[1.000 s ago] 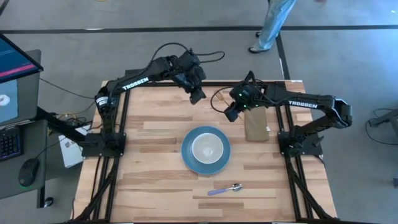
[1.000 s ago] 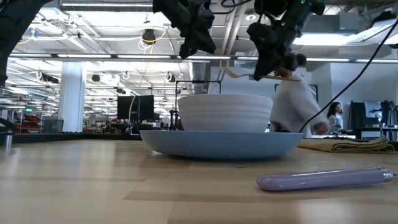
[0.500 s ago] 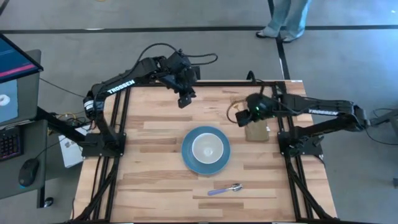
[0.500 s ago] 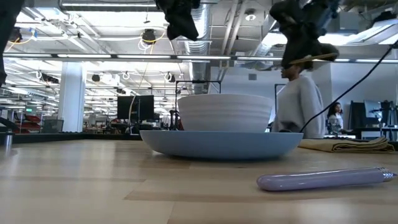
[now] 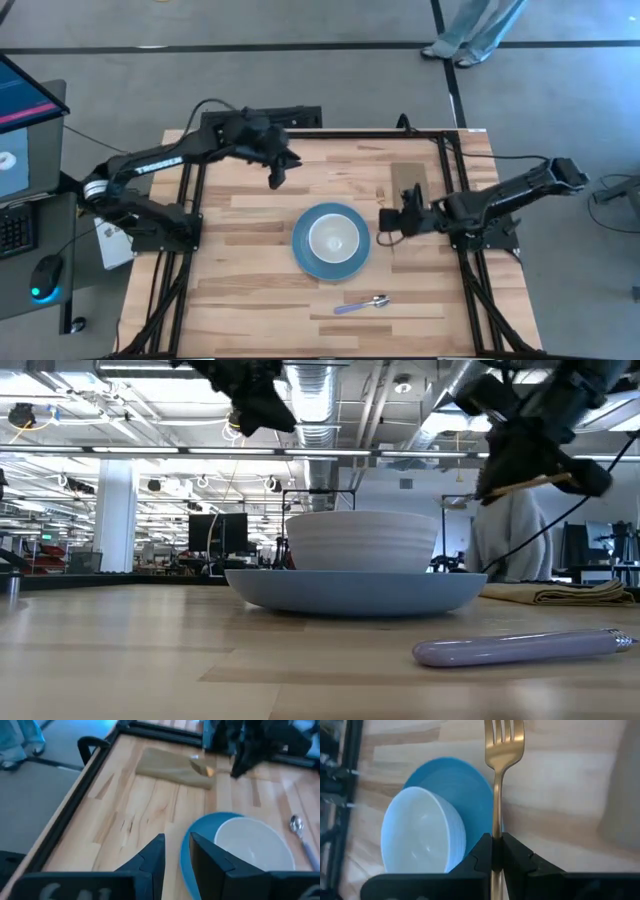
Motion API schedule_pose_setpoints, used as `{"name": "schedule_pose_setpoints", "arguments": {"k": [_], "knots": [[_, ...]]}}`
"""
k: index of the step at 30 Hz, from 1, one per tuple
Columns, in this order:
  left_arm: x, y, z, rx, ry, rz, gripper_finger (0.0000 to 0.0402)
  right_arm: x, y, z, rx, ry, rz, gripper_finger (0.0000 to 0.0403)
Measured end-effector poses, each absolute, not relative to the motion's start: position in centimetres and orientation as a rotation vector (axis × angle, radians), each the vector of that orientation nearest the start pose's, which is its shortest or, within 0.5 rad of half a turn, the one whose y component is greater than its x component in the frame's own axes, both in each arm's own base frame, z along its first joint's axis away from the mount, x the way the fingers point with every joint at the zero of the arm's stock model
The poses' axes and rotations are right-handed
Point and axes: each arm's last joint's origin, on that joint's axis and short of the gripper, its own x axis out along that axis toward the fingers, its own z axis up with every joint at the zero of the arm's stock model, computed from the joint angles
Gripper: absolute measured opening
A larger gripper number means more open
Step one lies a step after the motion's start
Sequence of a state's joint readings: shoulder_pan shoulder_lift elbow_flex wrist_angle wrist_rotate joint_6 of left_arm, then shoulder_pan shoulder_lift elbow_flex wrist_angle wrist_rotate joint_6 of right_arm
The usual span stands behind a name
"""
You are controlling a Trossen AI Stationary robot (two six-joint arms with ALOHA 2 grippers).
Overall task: Set table place
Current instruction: Place the gold fork inside the white bowl
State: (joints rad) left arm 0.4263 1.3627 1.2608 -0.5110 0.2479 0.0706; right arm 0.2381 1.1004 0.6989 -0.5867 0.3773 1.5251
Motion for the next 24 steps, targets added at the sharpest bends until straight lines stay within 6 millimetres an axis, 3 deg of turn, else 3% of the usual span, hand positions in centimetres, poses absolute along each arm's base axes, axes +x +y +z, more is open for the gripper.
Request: {"name": "schedule_pose_setpoints", "arguments": {"k": [9,24], "knots": [[24.1,10.3,32.0,-0.194,0.467,0.202,0.0078,17.8,6.8,17.7,1.227,0.570,-0.886,0.0044],[24.2,10.2,31.9,-0.227,0.474,0.211,0.0078,19.8,7.7,12.5,1.201,0.654,-1.019,0.0044]]}}
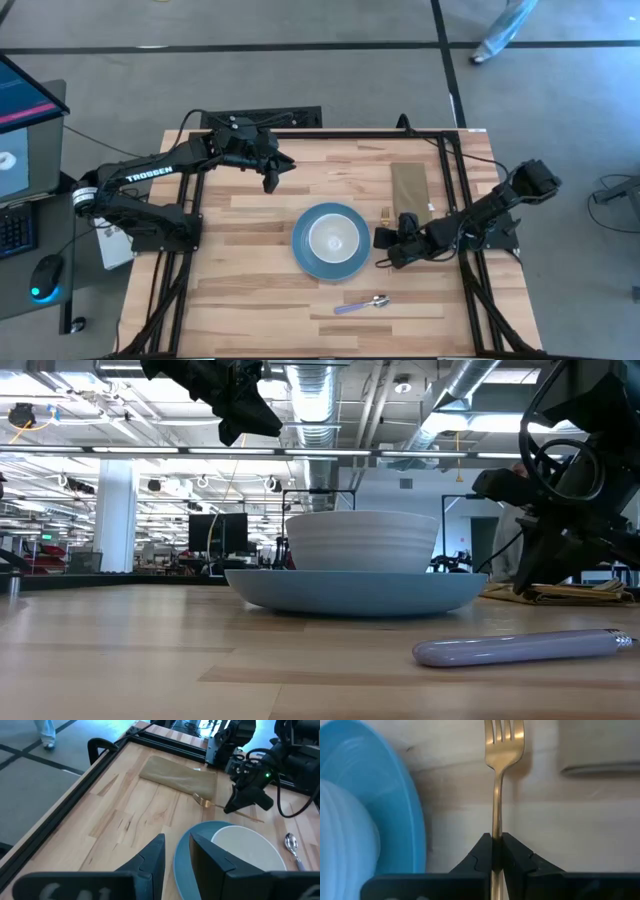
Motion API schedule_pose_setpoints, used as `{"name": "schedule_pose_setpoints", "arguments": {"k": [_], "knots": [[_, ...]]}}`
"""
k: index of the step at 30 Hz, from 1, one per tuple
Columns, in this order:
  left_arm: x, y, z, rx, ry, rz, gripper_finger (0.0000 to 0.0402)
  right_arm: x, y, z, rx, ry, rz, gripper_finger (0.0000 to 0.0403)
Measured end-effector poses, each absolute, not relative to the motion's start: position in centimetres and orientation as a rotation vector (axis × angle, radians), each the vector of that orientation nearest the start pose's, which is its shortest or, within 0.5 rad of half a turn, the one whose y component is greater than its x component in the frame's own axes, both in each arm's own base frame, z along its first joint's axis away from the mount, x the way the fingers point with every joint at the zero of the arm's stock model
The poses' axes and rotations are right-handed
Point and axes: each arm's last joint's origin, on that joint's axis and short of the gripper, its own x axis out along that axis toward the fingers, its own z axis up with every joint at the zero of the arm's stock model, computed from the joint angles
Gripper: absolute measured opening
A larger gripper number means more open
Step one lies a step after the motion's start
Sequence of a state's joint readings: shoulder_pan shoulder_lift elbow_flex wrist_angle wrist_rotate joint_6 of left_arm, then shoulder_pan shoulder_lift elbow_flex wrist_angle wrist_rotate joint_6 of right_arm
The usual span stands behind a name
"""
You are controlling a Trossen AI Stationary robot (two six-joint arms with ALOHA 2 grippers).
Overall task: Set table place
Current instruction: Place the gold fork inside the white bowl
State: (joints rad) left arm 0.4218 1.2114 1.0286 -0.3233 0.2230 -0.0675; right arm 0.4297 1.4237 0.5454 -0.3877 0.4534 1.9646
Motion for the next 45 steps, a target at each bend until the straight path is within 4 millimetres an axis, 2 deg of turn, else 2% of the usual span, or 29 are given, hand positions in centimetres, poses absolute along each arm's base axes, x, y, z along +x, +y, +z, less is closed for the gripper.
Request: {"name": "schedule_pose_setpoints", "arguments": {"k": [6,14,22,28,34,39,45], "knots": [[24.4,9.8,31.8,-0.228,0.480,0.195,0.0078,20.5,8.0,11.4,1.191,0.659,-1.020,0.0044],[24.5,9.6,31.8,-0.229,0.481,0.190,0.0078,20.6,8.1,11.2,1.197,0.657,-1.020,0.0045],[24.4,9.5,31.6,-0.237,0.503,0.191,0.0078,20.9,7.7,11.2,1.228,0.666,-1.027,0.0159],[24.4,9.5,31.6,-0.238,0.508,0.191,0.0078,21.0,7.5,11.3,1.232,0.661,-1.028,0.0196],[24.3,9.5,31.5,-0.241,0.519,0.192,0.0078,20.0,7.1,12.6,1.201,0.678,-0.999,0.0200],[24.3,9.5,31.5,-0.241,0.520,0.192,0.0078,19.1,6.7,14.9,1.218,0.650,-0.948,0.0191],[24.3,9.5,31.5,-0.236,0.519,0.191,0.0078,18.5,6.4,17.5,1.214,0.598,-0.791,0.0187]]}}
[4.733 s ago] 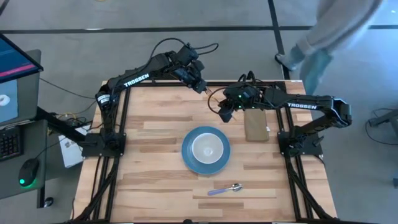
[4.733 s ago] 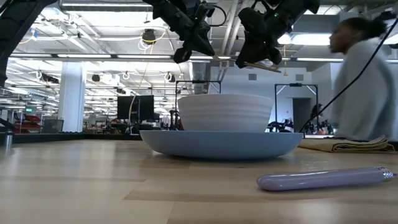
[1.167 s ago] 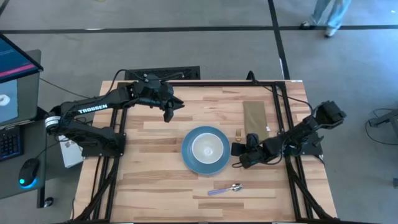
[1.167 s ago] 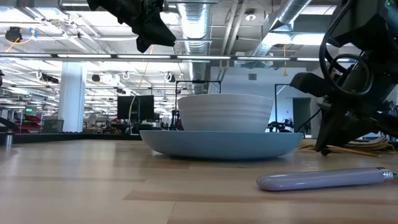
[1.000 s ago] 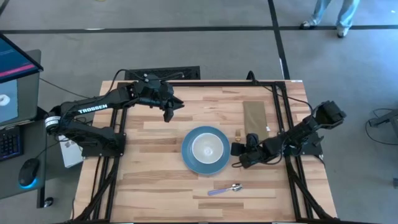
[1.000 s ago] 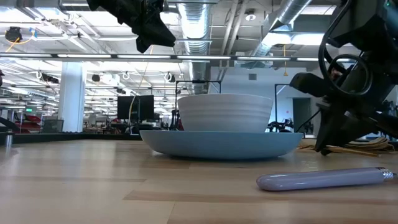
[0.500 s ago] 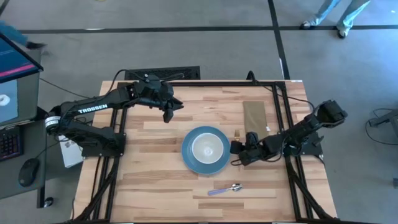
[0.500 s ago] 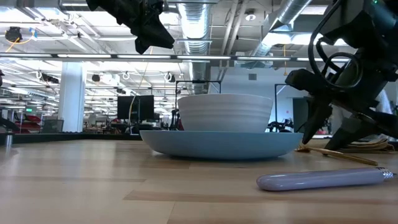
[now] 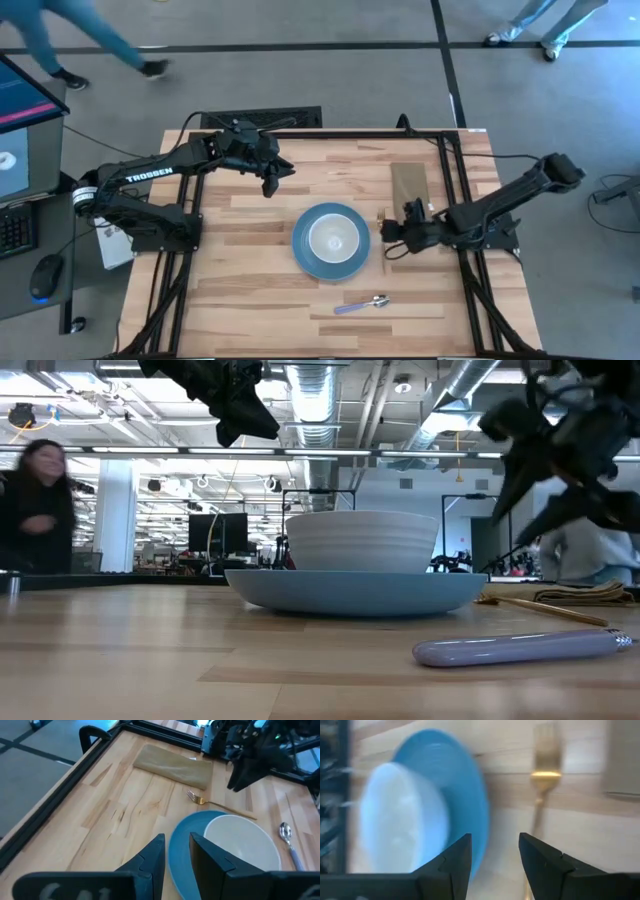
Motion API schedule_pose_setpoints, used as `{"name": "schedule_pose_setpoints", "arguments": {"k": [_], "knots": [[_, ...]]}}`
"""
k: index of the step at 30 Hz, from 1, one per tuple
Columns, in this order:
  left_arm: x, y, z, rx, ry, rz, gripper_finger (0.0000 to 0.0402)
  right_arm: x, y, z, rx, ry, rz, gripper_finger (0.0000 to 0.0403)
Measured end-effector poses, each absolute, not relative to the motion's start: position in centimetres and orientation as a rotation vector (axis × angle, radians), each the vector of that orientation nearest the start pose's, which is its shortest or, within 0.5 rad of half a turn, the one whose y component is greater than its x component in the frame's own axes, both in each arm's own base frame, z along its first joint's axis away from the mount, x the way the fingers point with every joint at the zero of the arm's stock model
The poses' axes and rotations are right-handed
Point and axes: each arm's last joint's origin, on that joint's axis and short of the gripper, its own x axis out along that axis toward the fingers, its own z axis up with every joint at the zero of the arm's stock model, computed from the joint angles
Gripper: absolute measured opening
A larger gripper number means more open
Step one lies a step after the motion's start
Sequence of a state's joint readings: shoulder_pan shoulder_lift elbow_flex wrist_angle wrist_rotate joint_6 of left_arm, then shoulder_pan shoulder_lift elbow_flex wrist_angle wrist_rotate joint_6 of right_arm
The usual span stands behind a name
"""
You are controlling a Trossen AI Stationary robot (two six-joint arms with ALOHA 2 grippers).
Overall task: Set table place
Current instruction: Place the gold fork inside the white bowl, then place the small silver tool inside the white bowl
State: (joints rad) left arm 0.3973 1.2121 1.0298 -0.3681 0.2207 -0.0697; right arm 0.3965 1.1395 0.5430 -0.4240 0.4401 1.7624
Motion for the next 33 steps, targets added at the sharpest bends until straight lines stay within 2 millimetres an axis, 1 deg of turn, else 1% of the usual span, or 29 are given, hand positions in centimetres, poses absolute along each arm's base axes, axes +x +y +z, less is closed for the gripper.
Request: {"name": "schedule_pose_setpoints", "arguments": {"k": [4,7,13,18,22,24,29,33], "knots": [[24.3,9.5,31.5,-0.258,0.517,0.194,0.0078,18.2,6.3,19.4,1.160,0.557,-0.638,0.0189],[24.3,9.5,31.5,-0.224,0.520,0.181,0.0078,17.9,6.2,20.8,1.149,0.507,-0.549,0.0188],[24.4,9.2,31.5,-0.135,0.529,0.147,0.0078,17.1,5.6,22.2,1.119,0.452,-0.480,0.0182],[24.7,8.7,31.6,-0.064,0.519,0.102,0.0078,17.2,5.1,22.8,1.148,0.406,-0.473,0.0180],[25.0,7.8,31.8,-0.021,0.485,-0.066,0.0078,17.3,5.0,22.6,1.144,0.410,-0.483,0.0182],[25.1,7.4,31.9,-0.011,0.468,-0.118,0.0078,17.3,5.0,22.5,1.138,0.416,-0.490,0.0181],[25.4,6.3,32.0,0.001,0.459,-0.166,0.0078,17.3,4.9,22.6,1.078,0.424,-0.478,0.0178],[25.9,4.4,32.0,0.009,0.467,-0.171,0.0078,17.3,5.1,22.5,1.013,0.481,-0.413,0.0178]]}}
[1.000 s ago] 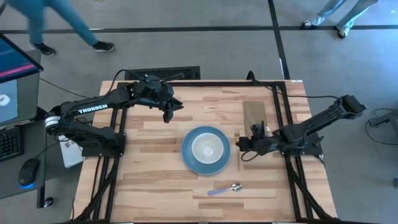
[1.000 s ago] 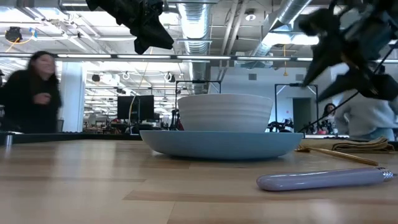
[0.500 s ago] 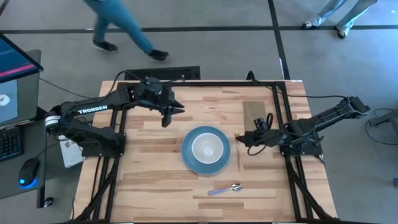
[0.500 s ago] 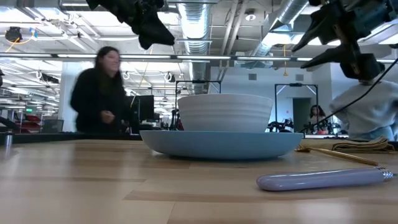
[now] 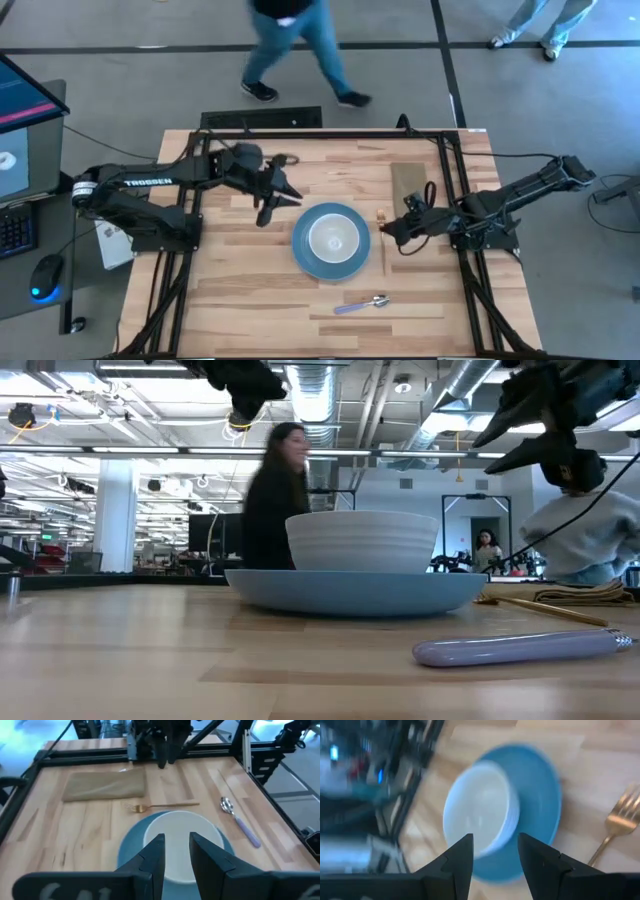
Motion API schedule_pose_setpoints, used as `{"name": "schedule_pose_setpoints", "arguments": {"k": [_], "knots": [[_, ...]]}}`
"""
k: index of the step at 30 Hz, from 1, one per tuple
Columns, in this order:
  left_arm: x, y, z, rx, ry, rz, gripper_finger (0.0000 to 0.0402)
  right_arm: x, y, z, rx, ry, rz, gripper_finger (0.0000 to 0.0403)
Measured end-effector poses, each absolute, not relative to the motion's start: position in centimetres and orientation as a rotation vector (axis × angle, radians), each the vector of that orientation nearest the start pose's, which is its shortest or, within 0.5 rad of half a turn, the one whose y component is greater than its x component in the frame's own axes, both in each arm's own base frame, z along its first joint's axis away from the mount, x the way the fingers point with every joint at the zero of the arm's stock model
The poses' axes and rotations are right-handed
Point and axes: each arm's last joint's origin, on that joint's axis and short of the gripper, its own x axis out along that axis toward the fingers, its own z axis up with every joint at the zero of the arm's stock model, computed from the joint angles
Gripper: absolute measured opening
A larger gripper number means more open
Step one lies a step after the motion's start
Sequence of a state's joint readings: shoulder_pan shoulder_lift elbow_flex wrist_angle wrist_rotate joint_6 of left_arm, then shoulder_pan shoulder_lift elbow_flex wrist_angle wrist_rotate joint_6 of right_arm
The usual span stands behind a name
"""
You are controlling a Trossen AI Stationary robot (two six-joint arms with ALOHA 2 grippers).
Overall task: Set table place
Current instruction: Place the small silver tool inside the white bowl
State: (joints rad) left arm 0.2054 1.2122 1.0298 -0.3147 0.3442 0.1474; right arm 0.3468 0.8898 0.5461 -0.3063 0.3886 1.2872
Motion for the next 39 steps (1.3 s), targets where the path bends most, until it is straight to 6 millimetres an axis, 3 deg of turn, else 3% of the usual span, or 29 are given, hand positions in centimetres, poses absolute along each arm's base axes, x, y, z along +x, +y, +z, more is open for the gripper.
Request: {"name": "schedule_pose_setpoints", "arguments": {"k": [8,15,18,24,33,39], "knots": [[27.0,-0.6,33.3,0.000,0.346,-0.108,0.0078,17.1,6.0,22.4,0.977,0.694,-0.152,0.0176],[27.0,-3.2,33.7,-0.333,0.320,-0.125,0.0078,16.4,7.7,22.3,0.943,0.793,-0.009,0.0173],[26.9,-4.3,33.7,-0.387,0.338,-0.151,0.0078,15.8,8.7,22.2,0.983,0.872,0.038,0.0169],[28.5,-6.2,31.8,-0.368,0.386,-0.139,0.0078,15.1,10.6,21.1,1.111,1.013,-0.045,0.0161],[32.0,-9.3,27.1,-0.398,0.547,-0.233,0.0078,16.2,13.7,18.7,1.084,1.090,-0.031,0.0159],[33.7,-11.0,27.5,-0.392,0.543,-0.280,0.0078,17.9,14.9,17.4,1.106,1.059,-0.008,0.0159]]}}
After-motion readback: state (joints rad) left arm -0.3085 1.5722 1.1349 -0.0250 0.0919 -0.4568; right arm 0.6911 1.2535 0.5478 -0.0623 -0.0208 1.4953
